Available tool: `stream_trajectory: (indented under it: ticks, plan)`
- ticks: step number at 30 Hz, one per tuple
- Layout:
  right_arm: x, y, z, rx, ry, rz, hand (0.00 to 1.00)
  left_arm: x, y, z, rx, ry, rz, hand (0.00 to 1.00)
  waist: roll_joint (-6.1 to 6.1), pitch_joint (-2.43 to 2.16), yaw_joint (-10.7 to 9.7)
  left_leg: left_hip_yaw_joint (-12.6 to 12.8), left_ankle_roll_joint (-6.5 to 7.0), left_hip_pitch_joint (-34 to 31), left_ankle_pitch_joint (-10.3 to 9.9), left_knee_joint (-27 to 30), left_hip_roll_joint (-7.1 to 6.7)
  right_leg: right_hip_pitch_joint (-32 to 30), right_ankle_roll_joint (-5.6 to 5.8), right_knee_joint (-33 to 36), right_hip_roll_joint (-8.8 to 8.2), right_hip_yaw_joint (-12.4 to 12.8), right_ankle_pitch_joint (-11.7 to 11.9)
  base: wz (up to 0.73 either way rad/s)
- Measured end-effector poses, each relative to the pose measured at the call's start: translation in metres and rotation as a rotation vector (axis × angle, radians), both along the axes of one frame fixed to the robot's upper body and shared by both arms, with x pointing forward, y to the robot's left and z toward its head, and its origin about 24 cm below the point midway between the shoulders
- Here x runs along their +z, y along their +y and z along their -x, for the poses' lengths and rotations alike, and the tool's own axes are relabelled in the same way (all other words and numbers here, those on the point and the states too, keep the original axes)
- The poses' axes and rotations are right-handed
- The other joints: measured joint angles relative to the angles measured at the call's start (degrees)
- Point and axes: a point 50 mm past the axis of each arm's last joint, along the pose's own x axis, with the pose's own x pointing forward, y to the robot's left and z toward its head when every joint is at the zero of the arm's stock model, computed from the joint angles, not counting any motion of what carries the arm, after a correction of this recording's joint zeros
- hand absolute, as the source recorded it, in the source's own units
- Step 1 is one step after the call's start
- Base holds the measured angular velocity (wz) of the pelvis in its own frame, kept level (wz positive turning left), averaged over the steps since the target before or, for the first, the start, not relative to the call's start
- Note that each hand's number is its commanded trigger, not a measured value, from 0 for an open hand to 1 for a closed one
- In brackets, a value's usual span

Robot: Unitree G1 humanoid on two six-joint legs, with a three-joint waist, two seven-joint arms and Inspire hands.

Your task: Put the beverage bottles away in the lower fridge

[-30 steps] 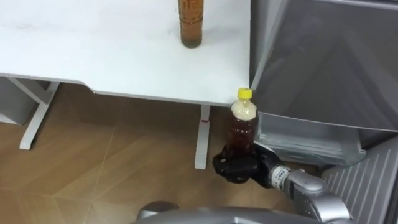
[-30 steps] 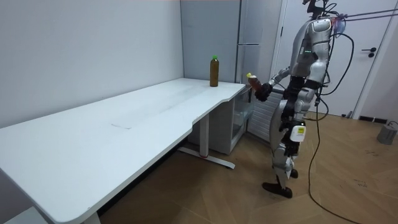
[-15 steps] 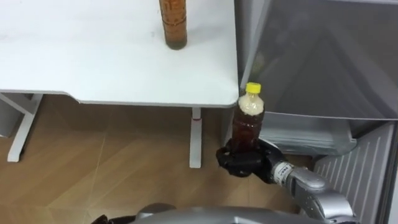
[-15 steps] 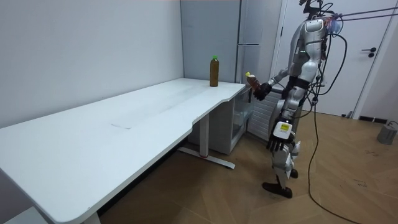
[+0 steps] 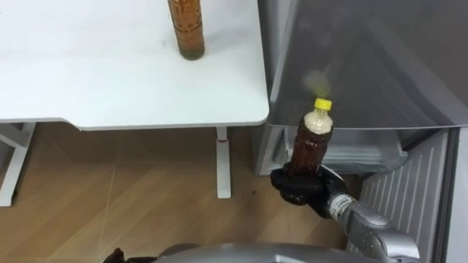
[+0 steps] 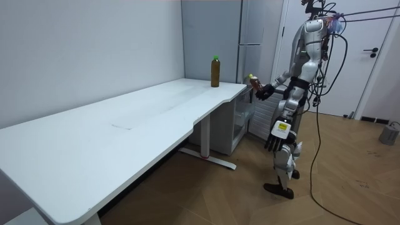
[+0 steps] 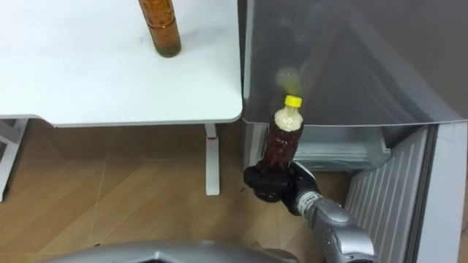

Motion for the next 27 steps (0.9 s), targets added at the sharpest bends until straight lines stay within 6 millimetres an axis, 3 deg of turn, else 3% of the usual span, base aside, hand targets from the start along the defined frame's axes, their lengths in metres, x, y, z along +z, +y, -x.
stream_trajectory:
  ticks: [7, 12, 18, 27]
  plan:
    - [-0.001, -0.007, 0.0, -0.266, 0.036, -0.148, 1.0, -0.001, -0.002, 0.006, -0.026, 0.02, -0.001, 0.0, 0.55, 0.01, -0.13, 0.65, -0.01, 1.09, -0.03, -0.11, 0.11, 0.78, 0.0, 0.05, 0.08, 0.67, 0.0, -0.04]
    - [0.003, -0.016, -0.003, -0.486, 0.02, -0.278, 1.0, -0.001, -0.004, 0.022, -0.062, 0.074, -0.002, 0.0, 0.84, -0.13, -0.24, 0.64, -0.12, 0.95, -0.09, 0.13, 0.33, 0.81, -0.02, 0.05, 0.3, 0.45, 0.02, 0.0]
    - [-0.001, -0.019, 0.0, -0.583, 0.043, -0.325, 1.0, -0.002, -0.006, 0.043, -0.146, 0.186, 0.012, 0.0, 1.24, -0.38, -0.36, 0.63, -0.19, 0.81, -0.16, 0.98, 0.41, 0.91, -0.03, 0.07, 0.36, 0.45, 0.02, 0.0]
    - [-0.011, -0.022, 0.01, -0.798, 0.119, -0.477, 1.0, -0.003, -0.011, 0.042, -0.184, 0.224, 0.072, 0.0, 1.77, -0.34, -0.01, 0.65, -0.19, 0.94, -0.16, 1.0, 0.42, 0.94, -0.07, 0.18, 0.43, 1.02, 0.03, 0.0]
